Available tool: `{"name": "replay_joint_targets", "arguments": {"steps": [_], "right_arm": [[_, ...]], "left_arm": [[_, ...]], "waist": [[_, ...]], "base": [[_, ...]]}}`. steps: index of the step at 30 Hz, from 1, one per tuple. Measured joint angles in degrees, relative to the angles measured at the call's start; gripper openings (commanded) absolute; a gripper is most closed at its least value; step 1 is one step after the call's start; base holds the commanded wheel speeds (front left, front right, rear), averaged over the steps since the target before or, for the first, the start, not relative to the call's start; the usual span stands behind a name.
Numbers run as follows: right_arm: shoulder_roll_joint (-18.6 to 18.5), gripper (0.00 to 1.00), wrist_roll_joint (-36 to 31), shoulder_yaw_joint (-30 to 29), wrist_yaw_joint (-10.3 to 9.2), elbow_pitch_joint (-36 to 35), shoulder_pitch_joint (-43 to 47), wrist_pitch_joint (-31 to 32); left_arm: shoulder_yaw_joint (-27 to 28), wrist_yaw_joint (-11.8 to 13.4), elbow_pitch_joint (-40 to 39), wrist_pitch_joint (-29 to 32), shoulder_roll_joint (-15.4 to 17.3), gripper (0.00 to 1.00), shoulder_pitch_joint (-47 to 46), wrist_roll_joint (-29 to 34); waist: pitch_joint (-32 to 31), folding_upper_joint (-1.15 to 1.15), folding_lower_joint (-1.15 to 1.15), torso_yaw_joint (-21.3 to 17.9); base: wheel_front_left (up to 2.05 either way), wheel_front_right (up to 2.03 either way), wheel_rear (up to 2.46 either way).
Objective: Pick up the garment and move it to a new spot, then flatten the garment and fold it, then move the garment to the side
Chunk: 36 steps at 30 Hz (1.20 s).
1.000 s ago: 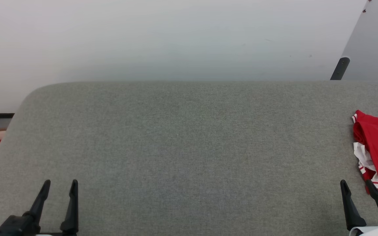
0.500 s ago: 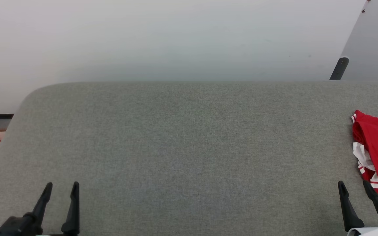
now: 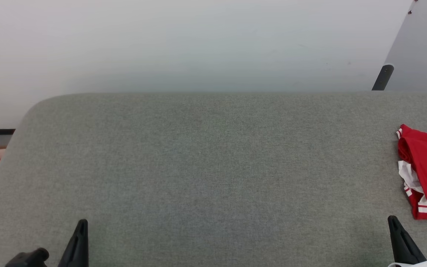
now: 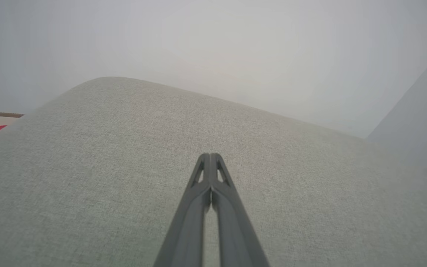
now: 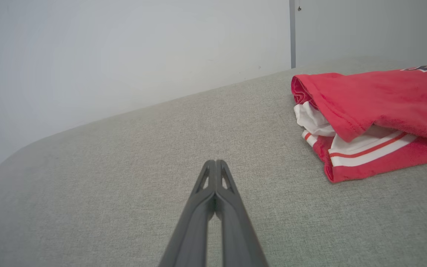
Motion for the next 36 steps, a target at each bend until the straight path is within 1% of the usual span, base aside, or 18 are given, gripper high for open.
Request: {"name": "replay_joint_targets", "arguments": {"steps": [15,36], "right_arm": [[1.6,0.00,12.9,-0.9,0.00,0.5,-1.5,2.9],[3.5,0.00,28.1,-2.1,0.00,1.2,-4.1,6.2]], "left_arm": [[0.6,0.0,0.8,3.6,-1.9,0.00,-2.2,-13.2],[1.2,0.0,1.7,8.1,-4.1,0.00,-4.9,-28.2]], "waist": [[0.0,0.00,0.00,-0.1],[0.1,0.00,0.00,-0.3]], "base": [[0.00,0.00,0.00],[0.00,0.00,0.00]]}}
